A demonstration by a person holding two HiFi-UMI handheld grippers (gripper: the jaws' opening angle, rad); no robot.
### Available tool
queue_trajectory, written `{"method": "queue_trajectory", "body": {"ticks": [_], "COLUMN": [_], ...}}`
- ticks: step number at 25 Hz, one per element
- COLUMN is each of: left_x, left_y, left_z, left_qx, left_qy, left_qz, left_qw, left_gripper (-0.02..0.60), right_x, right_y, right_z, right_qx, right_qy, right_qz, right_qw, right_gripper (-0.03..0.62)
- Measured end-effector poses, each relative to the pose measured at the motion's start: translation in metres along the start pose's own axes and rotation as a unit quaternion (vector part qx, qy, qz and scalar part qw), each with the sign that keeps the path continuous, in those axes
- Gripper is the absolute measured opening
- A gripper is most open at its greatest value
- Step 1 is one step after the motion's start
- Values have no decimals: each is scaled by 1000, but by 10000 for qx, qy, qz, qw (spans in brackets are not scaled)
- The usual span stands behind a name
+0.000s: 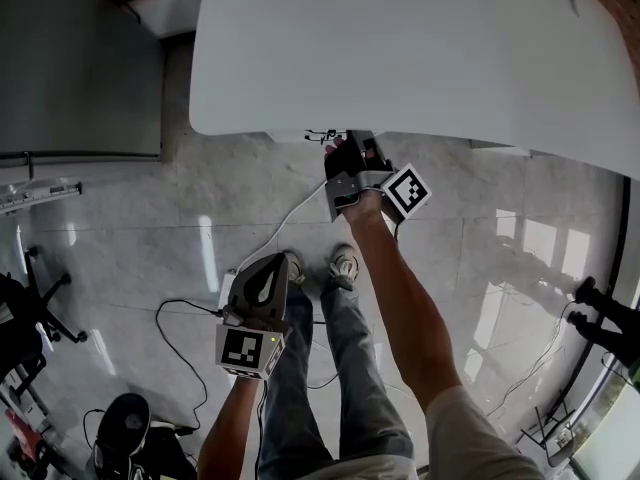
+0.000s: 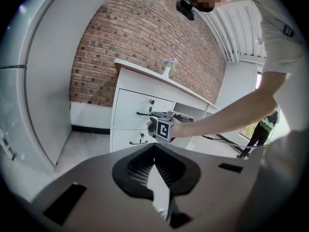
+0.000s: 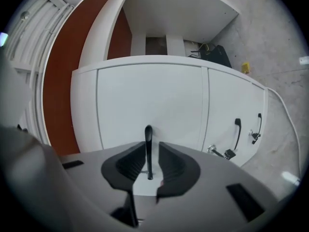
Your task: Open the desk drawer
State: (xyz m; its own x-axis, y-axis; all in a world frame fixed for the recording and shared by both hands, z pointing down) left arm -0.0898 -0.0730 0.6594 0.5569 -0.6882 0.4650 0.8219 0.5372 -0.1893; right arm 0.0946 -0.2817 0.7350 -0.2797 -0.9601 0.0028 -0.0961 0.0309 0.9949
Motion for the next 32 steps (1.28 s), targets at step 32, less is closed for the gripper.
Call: {"method": "queue_trajectory", "body": {"ticks": [32], "left_x": [12], "left_y": [2], "left_z": [-4], "left_qx": [-64], "left_qy": [55], "left_qz": [1], "left_qw": [10000], "left_gripper": [12], "right_x": [-79], "right_y": [3], "right_z": [28], "right_qx": [49], "right_qy": [247], "right_qz": [63], "right_qw": [9997], "right_gripper": [32]}}
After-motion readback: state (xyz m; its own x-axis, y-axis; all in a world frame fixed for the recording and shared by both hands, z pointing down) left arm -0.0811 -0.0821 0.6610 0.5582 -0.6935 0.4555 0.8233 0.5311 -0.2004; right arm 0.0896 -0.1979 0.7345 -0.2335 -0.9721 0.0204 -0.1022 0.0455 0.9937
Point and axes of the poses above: the fingertips, and each gripper's own axes: x forward along the fingers, y to its right, z out of its underside, the point moved 4 cm from there along -x, backward along the fingers, and after that the axes turned 6 degrees about x, right-handed, at the moved point
